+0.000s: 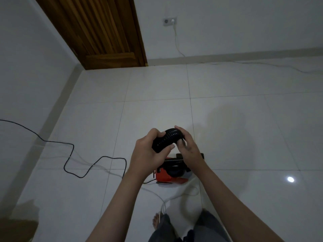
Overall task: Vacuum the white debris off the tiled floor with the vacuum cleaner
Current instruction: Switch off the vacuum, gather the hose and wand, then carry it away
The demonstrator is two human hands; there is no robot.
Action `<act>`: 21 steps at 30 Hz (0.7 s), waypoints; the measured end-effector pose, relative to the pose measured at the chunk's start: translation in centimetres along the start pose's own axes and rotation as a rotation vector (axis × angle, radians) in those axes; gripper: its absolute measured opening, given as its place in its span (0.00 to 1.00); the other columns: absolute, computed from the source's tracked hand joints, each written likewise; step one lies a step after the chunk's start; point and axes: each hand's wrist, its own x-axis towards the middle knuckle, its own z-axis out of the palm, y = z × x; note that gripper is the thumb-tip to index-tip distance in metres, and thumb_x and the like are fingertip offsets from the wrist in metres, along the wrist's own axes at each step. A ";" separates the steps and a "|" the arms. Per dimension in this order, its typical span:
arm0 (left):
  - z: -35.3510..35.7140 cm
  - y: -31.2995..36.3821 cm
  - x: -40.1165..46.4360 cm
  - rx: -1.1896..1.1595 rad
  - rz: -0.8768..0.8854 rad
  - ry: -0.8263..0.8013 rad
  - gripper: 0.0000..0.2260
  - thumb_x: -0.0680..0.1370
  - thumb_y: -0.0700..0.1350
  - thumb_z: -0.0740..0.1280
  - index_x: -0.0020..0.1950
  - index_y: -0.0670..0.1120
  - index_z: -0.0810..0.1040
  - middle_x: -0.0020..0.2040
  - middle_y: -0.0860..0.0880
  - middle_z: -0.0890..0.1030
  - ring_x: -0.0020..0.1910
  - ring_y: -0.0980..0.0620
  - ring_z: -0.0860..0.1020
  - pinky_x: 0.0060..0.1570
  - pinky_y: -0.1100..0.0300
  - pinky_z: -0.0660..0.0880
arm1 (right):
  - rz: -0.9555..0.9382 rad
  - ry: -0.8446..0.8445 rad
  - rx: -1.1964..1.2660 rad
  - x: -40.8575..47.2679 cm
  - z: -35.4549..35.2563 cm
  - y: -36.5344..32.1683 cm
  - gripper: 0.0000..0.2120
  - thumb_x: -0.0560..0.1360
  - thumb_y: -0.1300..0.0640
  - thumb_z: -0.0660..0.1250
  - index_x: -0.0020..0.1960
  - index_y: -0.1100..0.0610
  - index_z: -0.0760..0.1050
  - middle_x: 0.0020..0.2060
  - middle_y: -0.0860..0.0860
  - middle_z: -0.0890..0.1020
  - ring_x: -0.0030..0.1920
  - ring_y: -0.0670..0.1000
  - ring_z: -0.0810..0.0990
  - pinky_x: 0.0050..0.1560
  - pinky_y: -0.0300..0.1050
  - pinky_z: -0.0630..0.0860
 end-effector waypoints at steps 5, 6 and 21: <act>-1.4 -0.1 2.3 -0.071 -0.040 -0.076 0.14 0.70 0.46 0.76 0.47 0.49 0.73 0.44 0.52 0.82 0.39 0.57 0.79 0.39 0.66 0.75 | 0.024 0.023 0.215 1.9 0.6 -1.1 0.15 0.83 0.61 0.57 0.67 0.49 0.70 0.62 0.47 0.77 0.64 0.44 0.75 0.63 0.37 0.71; -1.9 -0.3 2.8 -0.083 -0.038 -0.116 0.14 0.70 0.46 0.76 0.48 0.50 0.73 0.44 0.52 0.81 0.39 0.57 0.78 0.39 0.66 0.75 | 0.029 0.037 0.236 2.3 0.7 -1.1 0.15 0.82 0.58 0.58 0.67 0.49 0.70 0.62 0.49 0.77 0.65 0.47 0.75 0.65 0.40 0.71; -4.5 -1.0 10.7 -0.050 0.184 -0.312 0.20 0.75 0.41 0.71 0.64 0.48 0.69 0.54 0.56 0.78 0.47 0.61 0.78 0.46 0.72 0.72 | -0.013 0.176 0.344 9.8 1.1 -3.3 0.15 0.84 0.63 0.53 0.68 0.66 0.68 0.56 0.52 0.79 0.55 0.40 0.80 0.57 0.35 0.75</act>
